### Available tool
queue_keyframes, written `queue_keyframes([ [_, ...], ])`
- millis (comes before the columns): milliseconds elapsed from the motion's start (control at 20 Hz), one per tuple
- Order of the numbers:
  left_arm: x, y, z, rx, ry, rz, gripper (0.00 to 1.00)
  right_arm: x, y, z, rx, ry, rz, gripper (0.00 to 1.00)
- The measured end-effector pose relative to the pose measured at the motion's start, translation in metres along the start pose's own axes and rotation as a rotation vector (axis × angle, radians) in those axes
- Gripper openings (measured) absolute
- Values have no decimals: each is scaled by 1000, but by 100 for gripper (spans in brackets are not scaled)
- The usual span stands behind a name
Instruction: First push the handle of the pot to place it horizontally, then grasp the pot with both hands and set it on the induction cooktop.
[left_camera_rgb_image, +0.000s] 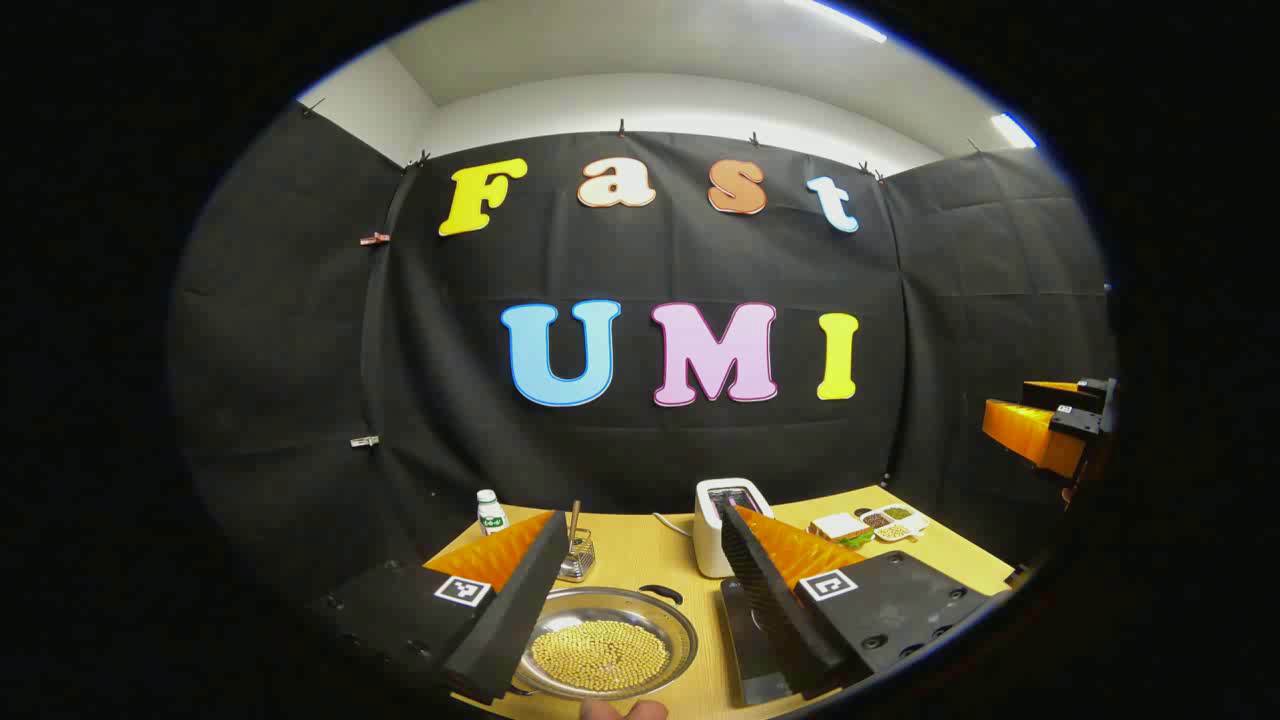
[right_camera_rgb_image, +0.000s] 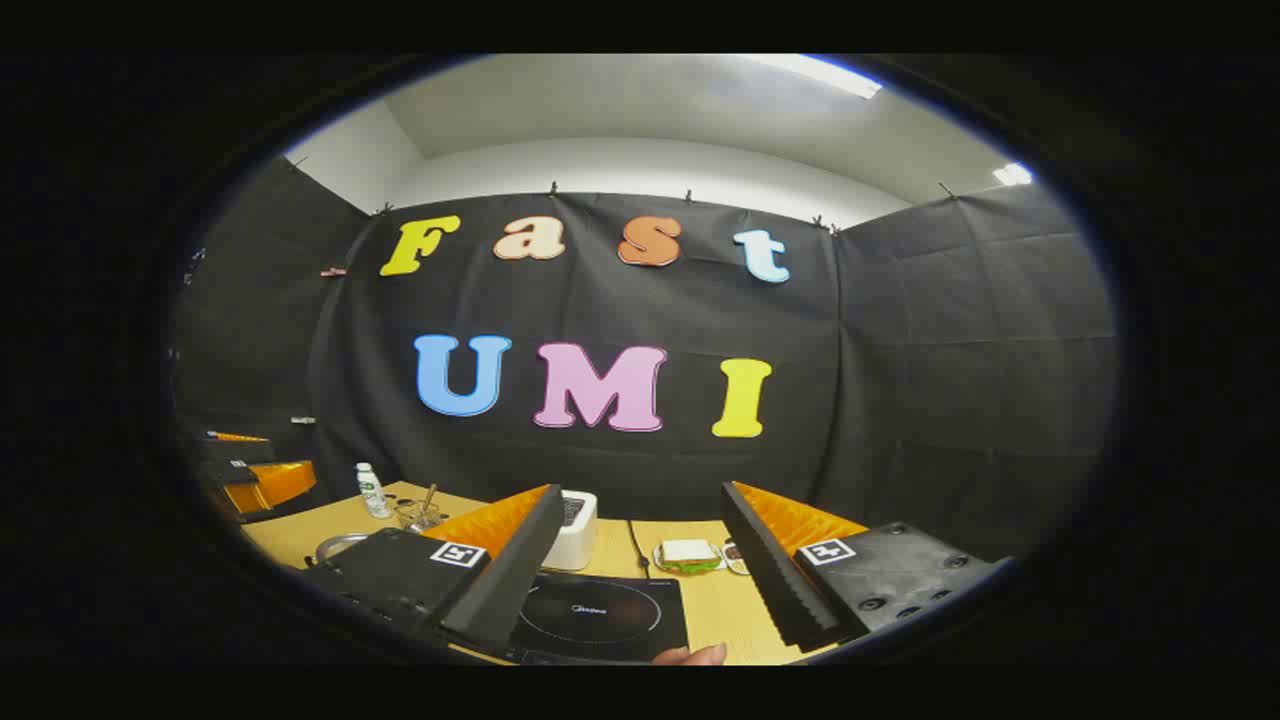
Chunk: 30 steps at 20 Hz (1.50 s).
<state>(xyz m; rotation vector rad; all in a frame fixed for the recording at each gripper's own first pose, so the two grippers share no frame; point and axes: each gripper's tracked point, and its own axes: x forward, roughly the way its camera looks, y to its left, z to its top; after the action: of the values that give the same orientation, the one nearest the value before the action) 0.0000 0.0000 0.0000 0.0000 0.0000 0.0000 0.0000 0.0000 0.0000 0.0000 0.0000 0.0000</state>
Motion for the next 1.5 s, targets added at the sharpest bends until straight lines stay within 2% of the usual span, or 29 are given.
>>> queue_keyframes([
  [1200, -4, 0, -2, 7, 0, -21, 98, -6, 2, -4, -50, 2, -1, 98],
  [1300, -7, -2, -1, 14, -6, -32, 93, -8, 1, -4, -47, 5, -3, 98],
  [1400, -10, -5, -2, 19, -2, -58, 83, -9, 2, -5, -45, 8, -5, 98],
  [1500, -12, -11, -6, 14, 22, -97, 57, -11, 3, -4, -47, 9, -3, 96],
])
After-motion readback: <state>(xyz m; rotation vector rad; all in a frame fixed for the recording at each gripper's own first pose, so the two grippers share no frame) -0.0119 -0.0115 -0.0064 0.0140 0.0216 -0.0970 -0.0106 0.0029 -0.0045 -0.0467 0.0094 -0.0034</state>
